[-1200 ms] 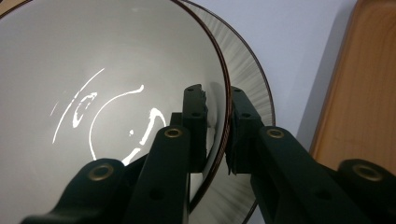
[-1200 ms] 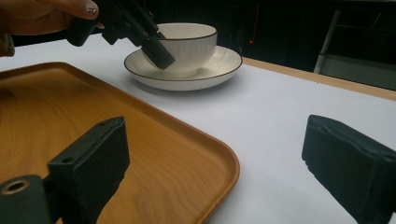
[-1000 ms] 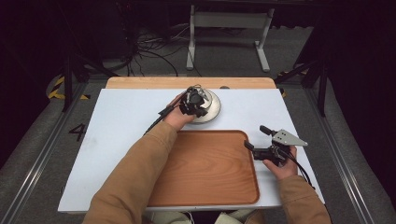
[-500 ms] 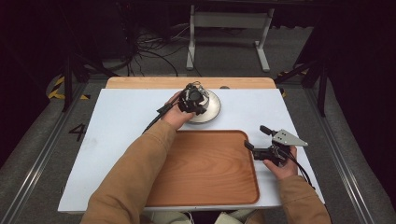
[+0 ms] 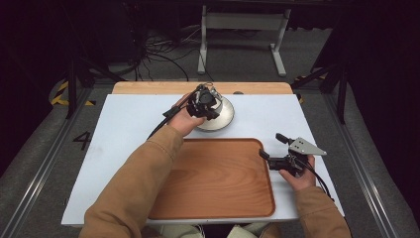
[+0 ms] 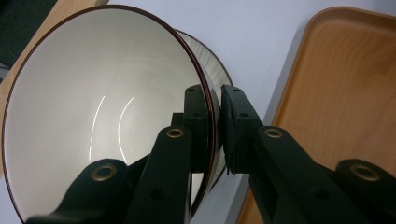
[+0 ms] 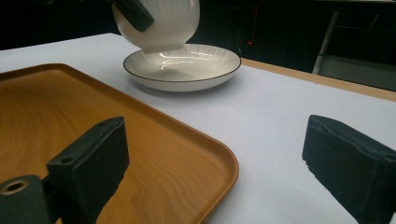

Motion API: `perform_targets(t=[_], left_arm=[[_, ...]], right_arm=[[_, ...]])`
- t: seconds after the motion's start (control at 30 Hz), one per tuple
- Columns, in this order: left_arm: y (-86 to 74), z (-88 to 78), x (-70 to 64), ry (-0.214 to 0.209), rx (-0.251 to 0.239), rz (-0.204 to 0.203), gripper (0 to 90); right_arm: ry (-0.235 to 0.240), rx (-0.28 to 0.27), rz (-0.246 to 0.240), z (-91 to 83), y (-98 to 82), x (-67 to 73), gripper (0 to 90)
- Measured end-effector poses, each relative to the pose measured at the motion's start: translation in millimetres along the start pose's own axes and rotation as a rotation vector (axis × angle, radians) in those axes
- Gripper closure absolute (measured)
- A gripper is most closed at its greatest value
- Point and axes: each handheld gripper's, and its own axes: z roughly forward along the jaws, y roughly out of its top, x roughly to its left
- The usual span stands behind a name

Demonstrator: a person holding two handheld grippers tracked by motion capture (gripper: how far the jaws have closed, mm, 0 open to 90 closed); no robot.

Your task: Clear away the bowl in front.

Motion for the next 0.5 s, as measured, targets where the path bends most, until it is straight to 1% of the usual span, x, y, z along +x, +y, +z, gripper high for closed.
perform_targets(t=[0.1,0.13,0.23,0.27,0.3,0.33,0.37,0.4,0.43,0.5], left_arm=[[2.5,-5.6,-3.3,-0.002,0.002,0.007,81.7],[3.8,-8.6,-4.5,-0.004,0.001,0.019,81.7],[6.9,-16.2,-9.9,-0.007,-0.001,0.019,81.7],[8.0,-18.7,-11.0,-0.007,-0.002,0.029,81.7],[8.6,-19.9,-12.6,-0.011,-0.005,0.023,81.7],[10.3,-23.1,-14.3,-0.011,0.003,0.028,81.8],[11.0,-24.5,-16.2,-0.012,0.005,0.021,81.8],[12.3,-27.0,-18.2,-0.012,0.004,0.029,81.8],[12.9,-28.8,-20.6,-0.016,0.002,0.022,81.9],[14.4,-33.5,-24.3,-0.028,-0.003,0.035,81.9]], right_arm=[[0.0,0.0,0.0,0.0,0.0,0.0,7.5],[-0.001,0.0,0.0,0.0,0.0,0.0,7.5],[-0.001,0.0,-0.001,0.1,0.0,0.0,7.5],[-0.001,0.0,-0.002,0.1,0.0,0.0,7.4],[-0.001,0.0,-0.001,0.1,0.0,0.0,7.4],[-0.001,0.0,-0.003,0.1,0.0,-0.1,7.4],[-0.001,0.0,-0.003,0.0,0.0,0.0,7.4],[-0.002,0.0,-0.003,0.0,0.0,0.0,7.4],[-0.001,0.0,-0.003,0.0,0.0,0.1,7.4],[-0.001,0.001,-0.002,0.0,0.0,0.2,7.4]])
